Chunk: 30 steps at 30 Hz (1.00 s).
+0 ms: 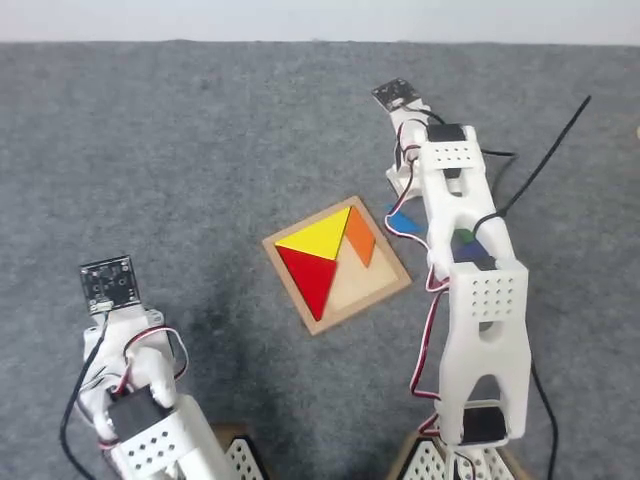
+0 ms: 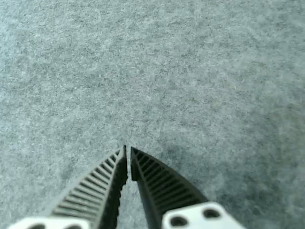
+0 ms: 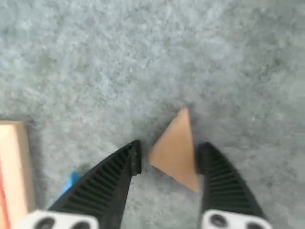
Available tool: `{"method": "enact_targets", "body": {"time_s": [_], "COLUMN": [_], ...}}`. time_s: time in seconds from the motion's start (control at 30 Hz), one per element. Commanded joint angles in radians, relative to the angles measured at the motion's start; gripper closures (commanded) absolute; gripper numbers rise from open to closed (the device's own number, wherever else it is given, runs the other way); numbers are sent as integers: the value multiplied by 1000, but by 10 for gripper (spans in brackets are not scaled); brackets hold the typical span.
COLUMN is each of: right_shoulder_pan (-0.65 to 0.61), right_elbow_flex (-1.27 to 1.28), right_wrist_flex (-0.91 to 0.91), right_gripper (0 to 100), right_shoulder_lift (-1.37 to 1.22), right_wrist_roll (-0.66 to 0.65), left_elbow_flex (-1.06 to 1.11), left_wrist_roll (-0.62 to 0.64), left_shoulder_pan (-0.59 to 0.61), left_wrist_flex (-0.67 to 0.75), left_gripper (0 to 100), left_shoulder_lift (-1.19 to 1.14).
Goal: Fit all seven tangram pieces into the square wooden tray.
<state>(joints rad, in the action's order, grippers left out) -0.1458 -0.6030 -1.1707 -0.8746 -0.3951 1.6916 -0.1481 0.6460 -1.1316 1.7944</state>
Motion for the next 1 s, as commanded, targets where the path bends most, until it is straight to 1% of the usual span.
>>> {"method": "enact_targets", "body": {"time_s": [0.0,0.2,0.4,0.6,0.7,0.77,0.87,0.97], "right_shoulder_pan": [28,28,25,21,8,-15,-91,-157], "right_elbow_flex": [-3,-3,-28,-28,-25,-21,-20,37], "right_wrist_flex": [-25,-41,-173,-303,-387,-475,-611,-613], "right_gripper": [868,879,931,935,936,936,936,937], "right_shoulder_lift": [15,22,96,245,306,332,355,406], "right_wrist_roll": [-9,-5,0,5,69,104,146,190], "left_elbow_flex": [-7,-7,-7,-7,-7,-7,-7,-7], "left_wrist_roll": [-11,-11,-11,-11,-11,-11,-11,-11], "left_shoulder_pan": [-6,-6,-6,-6,-6,-6,-6,-6], "left_wrist_flex": [2,2,2,3,3,3,3,3], "left_gripper": [985,985,985,985,985,985,985,985], "left_shoulder_lift": [6,6,6,6,8,8,8,8]}}
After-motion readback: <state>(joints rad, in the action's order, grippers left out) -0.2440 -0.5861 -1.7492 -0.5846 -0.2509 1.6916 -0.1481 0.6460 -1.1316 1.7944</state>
